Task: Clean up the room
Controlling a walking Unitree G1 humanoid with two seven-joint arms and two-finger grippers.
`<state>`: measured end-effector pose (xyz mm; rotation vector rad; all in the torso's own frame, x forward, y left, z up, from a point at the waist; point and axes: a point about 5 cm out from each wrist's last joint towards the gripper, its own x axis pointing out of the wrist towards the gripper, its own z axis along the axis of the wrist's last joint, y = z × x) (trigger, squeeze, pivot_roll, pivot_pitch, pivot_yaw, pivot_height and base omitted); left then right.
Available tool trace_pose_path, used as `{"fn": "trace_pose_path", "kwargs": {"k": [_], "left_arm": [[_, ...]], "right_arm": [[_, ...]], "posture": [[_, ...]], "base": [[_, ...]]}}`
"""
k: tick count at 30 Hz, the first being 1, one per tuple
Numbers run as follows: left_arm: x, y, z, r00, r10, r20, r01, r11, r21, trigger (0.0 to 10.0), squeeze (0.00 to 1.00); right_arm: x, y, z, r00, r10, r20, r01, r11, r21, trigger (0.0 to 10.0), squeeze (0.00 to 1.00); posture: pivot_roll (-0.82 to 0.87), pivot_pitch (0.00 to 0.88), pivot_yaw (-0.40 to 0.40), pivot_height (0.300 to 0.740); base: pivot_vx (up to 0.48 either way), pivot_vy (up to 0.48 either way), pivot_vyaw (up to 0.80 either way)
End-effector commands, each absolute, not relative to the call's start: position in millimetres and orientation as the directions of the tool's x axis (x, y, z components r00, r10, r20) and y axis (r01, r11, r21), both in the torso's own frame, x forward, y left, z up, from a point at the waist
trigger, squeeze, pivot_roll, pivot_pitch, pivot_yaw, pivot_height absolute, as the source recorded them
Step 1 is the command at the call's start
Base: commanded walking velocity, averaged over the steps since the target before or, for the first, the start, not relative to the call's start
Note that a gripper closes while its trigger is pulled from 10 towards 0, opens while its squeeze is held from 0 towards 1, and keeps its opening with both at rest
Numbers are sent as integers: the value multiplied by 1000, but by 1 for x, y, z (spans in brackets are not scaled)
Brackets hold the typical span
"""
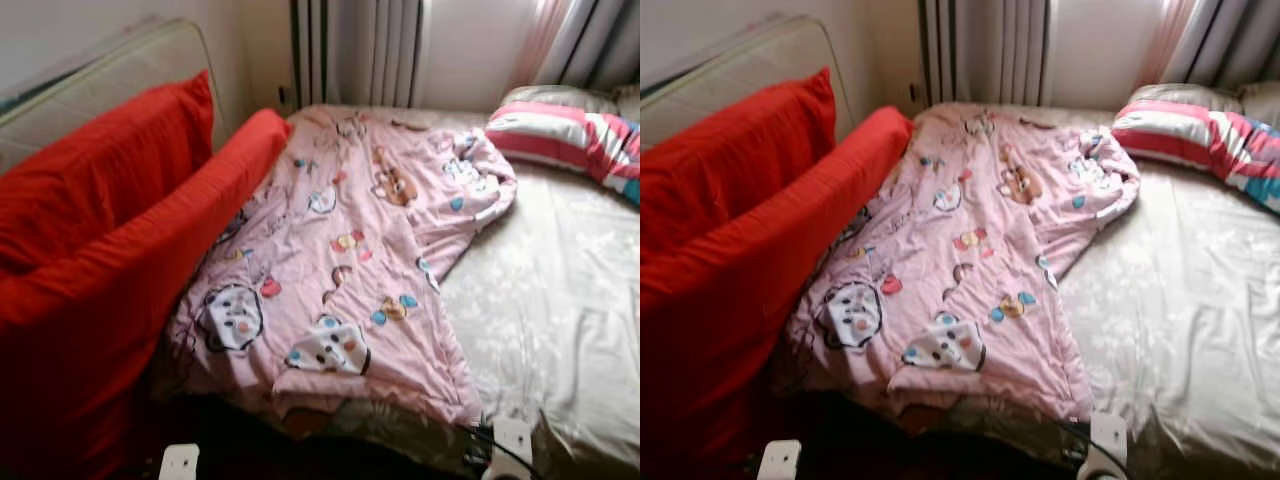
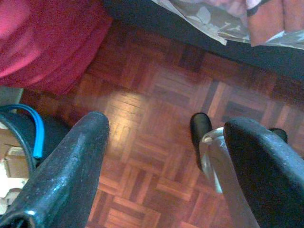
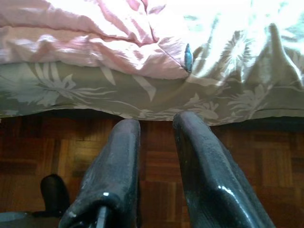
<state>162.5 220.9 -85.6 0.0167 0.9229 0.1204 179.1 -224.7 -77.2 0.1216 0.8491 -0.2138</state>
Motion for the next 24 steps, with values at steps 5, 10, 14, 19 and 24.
{"fn": "trace_pose_path", "kwargs": {"k": [5,10,14,19,24], "left_arm": [[159,224,-87,590,122,-798,-118,991,64,10000,0],[158,224,-87,588,123,-799,-120,991,64,10000,0],[158,224,-87,588,120,-800,-116,991,63,10000,0],[158,224,-87,588,117,-800,-111,992,63,10000,0],[158,224,-87,590,122,-798,-107,992,72,10000,0]], "right_arm": [[180,-225,-76,658,-141,-740,245,969,32,10000,0],[179,-224,-77,655,-137,-743,247,968,40,10000,0],[180,-225,-76,661,-142,-737,262,964,50,10000,0],[180,-226,-76,665,-146,-733,256,966,40,10000,0],[186,-226,-72,689,-142,-710,249,967,47,10000,0]], "posture": [[-11,0,27,740],[-6,0,29,740],[-11,0,34,740],[-11,0,33,740],[-10,0,31,740]], "base": [[250,0,0],[256,0,0],[267,0,-339],[267,0,-274],[155,0,0]]}}
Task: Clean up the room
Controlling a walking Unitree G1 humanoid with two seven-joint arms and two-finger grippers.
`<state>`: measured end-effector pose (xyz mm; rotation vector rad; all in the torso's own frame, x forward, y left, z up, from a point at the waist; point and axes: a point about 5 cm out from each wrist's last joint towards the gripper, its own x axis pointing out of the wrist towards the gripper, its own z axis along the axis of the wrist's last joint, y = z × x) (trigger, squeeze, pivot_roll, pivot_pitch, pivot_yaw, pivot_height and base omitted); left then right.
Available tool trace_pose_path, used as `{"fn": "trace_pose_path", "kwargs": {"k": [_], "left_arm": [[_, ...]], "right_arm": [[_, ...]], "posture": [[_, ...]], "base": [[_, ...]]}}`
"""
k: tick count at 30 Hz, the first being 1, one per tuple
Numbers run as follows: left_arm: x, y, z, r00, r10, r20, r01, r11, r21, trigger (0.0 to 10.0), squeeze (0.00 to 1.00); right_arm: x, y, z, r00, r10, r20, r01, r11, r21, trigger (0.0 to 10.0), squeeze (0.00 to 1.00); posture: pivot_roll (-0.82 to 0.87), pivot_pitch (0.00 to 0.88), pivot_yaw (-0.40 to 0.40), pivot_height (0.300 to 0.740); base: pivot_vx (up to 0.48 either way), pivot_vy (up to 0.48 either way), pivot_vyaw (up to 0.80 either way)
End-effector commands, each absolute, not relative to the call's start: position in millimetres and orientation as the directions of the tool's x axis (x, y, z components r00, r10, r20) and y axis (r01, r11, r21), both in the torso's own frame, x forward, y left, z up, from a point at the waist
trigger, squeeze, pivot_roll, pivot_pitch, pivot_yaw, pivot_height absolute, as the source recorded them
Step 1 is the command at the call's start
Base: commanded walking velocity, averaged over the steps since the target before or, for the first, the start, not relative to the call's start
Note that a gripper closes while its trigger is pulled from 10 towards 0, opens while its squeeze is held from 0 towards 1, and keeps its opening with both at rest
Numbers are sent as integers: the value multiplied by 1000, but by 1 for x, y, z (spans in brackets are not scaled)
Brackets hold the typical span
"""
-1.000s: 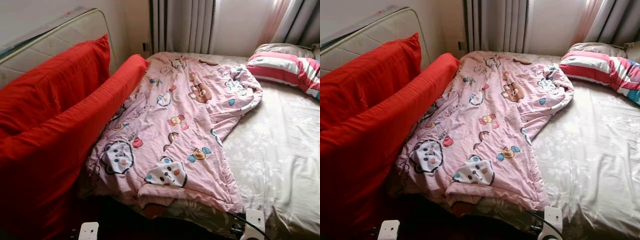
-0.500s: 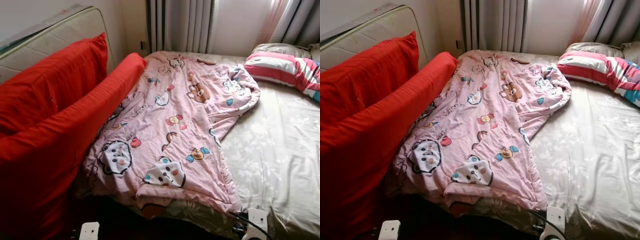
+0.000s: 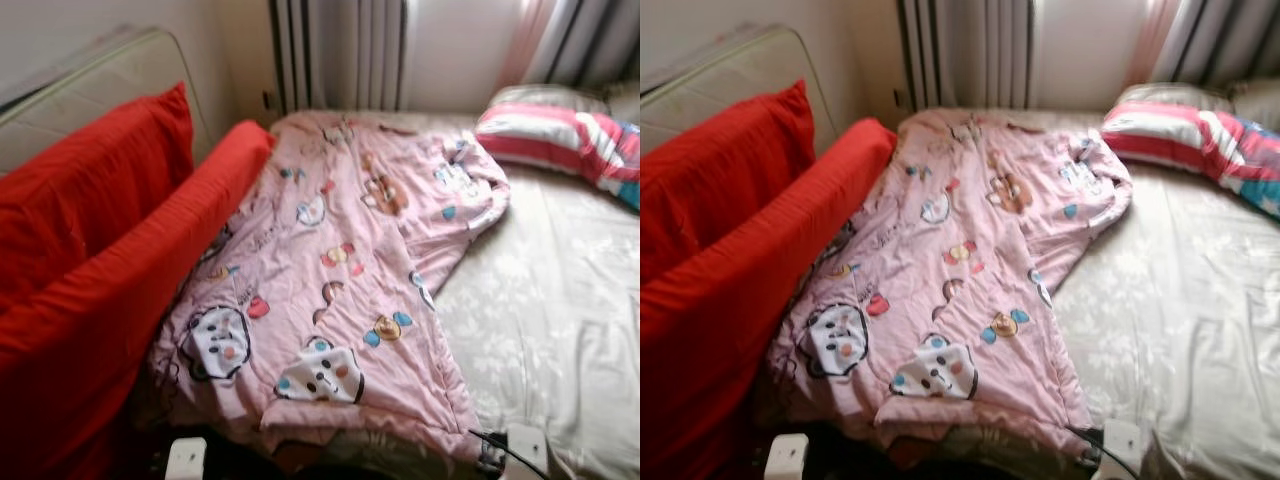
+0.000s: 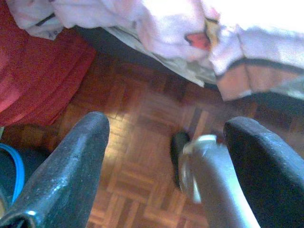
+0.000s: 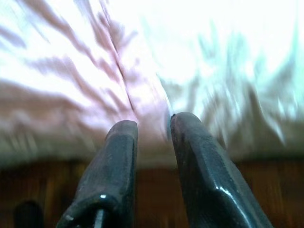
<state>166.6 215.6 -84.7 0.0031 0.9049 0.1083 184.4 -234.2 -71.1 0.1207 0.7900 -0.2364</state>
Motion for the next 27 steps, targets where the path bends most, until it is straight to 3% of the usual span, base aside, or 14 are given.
{"fn": "trace_pose_path", "kwargs": {"k": [1,11,13,14,27], "left_arm": [[158,224,-87,592,122,-796,-109,991,71,10000,0],[159,226,-84,645,173,-745,-231,973,27,10000,0],[220,235,-39,860,181,-478,-194,981,22,10000,0],[228,235,-31,884,179,-432,-187,982,23,10000,0],[243,244,2,970,138,-202,-133,990,38,10000,0]], "right_arm": [[187,-226,-72,693,-141,-707,247,968,49,10000,0],[227,-221,-46,817,-117,-565,181,982,59,10000,0],[243,-214,-34,866,-98,-491,145,988,58,10000,0],[245,-214,-31,876,-95,-473,141,988,61,10000,0],[251,-211,-9,965,-84,-248,104,992,71,10000,0]], "posture": [[-10,0,31,740],[-28,0,29,740],[-23,0,27,740],[-17,0,28,740],[-33,14,42,740]], "base": [[0,0,0],[0,0,0],[0,0,0],[0,0,0],[0,0,0]]}}
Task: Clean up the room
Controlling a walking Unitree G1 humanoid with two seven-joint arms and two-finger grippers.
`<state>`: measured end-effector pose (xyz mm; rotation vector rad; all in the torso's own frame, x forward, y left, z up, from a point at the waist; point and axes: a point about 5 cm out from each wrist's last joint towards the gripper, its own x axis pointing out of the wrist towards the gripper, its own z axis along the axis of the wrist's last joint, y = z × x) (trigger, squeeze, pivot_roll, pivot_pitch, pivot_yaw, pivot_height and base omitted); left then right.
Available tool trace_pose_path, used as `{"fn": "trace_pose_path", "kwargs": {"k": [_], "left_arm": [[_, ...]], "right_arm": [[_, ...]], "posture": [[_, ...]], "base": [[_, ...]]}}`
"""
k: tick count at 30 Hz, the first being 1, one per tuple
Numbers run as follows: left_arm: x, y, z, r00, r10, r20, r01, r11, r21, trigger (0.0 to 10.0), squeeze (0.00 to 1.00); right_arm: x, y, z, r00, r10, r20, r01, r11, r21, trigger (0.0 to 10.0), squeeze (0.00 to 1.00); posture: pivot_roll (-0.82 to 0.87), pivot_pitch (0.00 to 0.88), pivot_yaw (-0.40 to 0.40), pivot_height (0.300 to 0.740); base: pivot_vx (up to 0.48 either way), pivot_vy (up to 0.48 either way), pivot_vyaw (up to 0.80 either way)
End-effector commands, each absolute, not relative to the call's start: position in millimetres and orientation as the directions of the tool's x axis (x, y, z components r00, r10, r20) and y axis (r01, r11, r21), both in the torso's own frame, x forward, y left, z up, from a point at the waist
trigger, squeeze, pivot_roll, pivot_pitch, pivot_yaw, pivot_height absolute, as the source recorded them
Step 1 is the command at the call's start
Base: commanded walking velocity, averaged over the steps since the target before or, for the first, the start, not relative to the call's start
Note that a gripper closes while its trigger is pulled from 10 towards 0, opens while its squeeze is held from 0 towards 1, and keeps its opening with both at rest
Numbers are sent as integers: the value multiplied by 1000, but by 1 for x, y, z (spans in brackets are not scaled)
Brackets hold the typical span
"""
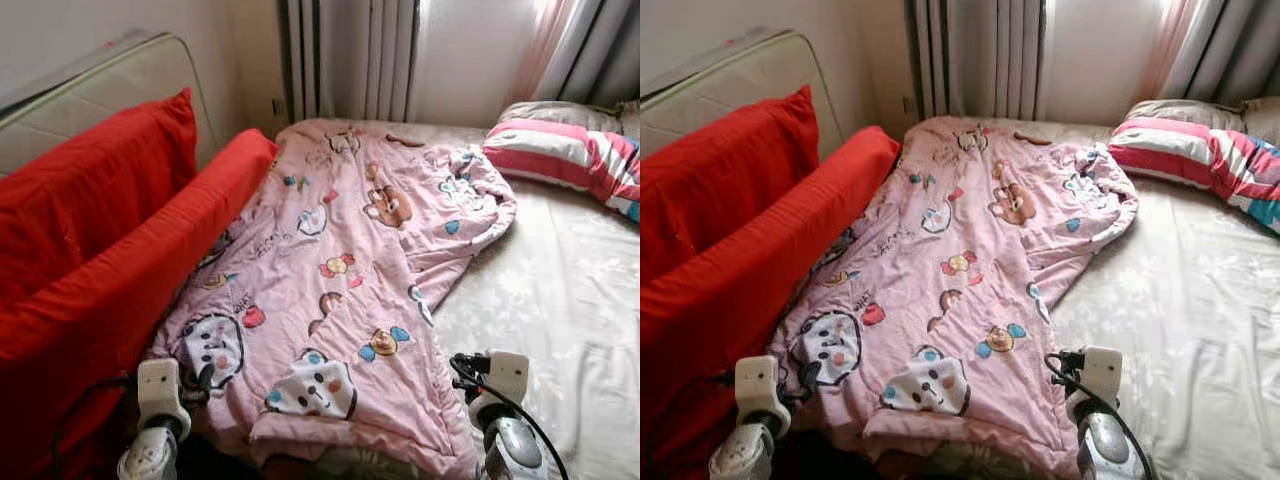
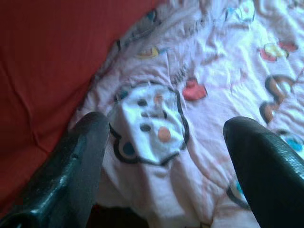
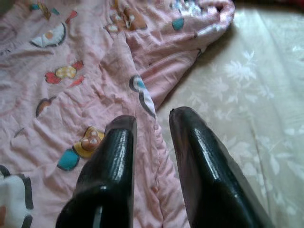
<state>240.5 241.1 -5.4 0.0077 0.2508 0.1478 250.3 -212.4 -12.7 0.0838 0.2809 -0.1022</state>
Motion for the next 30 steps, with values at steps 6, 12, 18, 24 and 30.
{"fn": "trace_pose_path", "kwargs": {"k": [6,12,18,24,30], "left_arm": [[242,245,8,982,84,-171,-74,995,66,10000,0],[239,245,13,988,57,-147,-50,997,55,10000,0],[240,243,14,987,81,-137,-77,996,36,10000,0],[245,239,16,988,77,-132,-74,997,28,10000,0],[245,239,15,987,80,-138,-77,997,28,10000,0]], "right_arm": [[258,-211,-1,977,-76,-201,101,987,121,10000,0],[264,-211,8,986,-55,-159,66,996,66,10000,0],[263,-219,6,977,-106,-183,118,992,54,10000,0],[265,-219,3,966,-111,-235,122,992,35,10000,0],[267,-219,3,964,-112,-243,123,992,28,10000,0]], "posture": [[-51,18,49,740],[-27,24,29,740],[-26,25,25,740],[-24,29,17,740],[-26,25,17,710]], "base": [[0,0,0],[0,0,0],[0,0,0],[0,0,0],[0,0,0]]}}
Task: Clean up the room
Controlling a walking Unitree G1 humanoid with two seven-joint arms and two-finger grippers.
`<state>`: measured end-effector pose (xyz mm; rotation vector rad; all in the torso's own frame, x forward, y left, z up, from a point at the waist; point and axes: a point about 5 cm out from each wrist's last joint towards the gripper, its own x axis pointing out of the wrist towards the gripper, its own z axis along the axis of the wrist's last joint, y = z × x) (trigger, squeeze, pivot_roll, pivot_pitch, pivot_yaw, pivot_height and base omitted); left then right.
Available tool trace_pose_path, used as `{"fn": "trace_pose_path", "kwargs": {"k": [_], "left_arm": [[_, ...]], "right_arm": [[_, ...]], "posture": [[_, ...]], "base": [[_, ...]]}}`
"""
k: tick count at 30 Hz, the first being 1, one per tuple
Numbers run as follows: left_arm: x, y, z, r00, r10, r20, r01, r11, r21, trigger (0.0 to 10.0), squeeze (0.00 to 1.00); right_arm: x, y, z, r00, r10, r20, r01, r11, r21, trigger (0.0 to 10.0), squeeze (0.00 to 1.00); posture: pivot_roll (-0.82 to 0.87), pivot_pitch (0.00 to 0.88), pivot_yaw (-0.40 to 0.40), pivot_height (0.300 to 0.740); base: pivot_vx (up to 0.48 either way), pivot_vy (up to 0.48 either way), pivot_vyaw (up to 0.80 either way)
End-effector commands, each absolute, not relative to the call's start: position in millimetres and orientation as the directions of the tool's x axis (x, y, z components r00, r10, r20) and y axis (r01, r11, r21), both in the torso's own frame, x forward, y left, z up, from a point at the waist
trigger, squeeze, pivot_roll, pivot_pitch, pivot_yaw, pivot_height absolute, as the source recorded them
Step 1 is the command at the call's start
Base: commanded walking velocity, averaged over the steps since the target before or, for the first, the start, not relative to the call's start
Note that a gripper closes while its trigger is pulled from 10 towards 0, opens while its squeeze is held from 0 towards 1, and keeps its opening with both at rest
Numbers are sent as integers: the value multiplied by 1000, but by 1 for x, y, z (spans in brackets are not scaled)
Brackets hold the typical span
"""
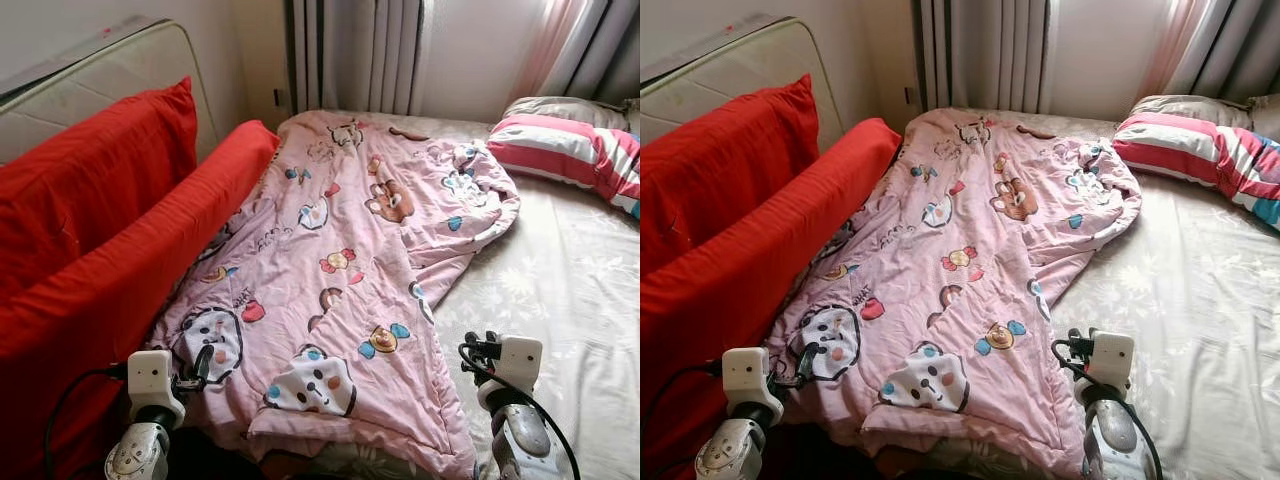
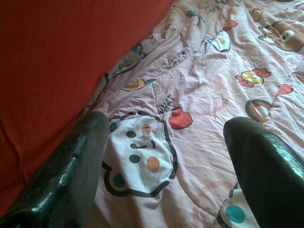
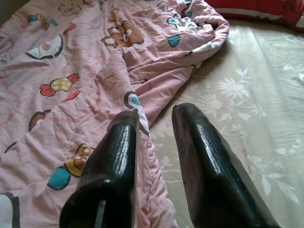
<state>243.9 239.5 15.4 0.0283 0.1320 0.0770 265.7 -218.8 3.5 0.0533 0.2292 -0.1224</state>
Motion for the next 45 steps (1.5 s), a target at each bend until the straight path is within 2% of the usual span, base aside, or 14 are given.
{"fn": "trace_pose_path", "kwargs": {"k": [1,10,36,41,45], "left_arm": [[246,238,17,987,84,-135,-80,996,29,10000,0],[249,239,18,987,92,-133,-89,996,27,10000,0],[252,232,17,985,90,-146,-88,996,18,10000,0],[252,231,15,984,84,-156,-83,996,13,10000,0],[252,231,16,984,82,-156,-81,997,13,10000,0]], "right_arm": [[268,-220,4,963,-116,-245,126,992,26,10000,0],[269,-220,3,959,-117,-259,128,991,24,10000,0],[269,-215,-4,940,-117,-322,133,991,29,10000,0],[270,-212,-4,943,-102,-316,119,992,36,10000,0],[268,-211,-6,941,-104,-322,122,992,37,10000,0]], "posture": [[-25,20,16,700],[-22,6,16,652],[-11,28,17,652],[-10,35,17,618],[-6,49,20,618]], "base": [[0,0,0],[0,0,0],[0,0,0],[0,0,0],[0,0,0]]}}
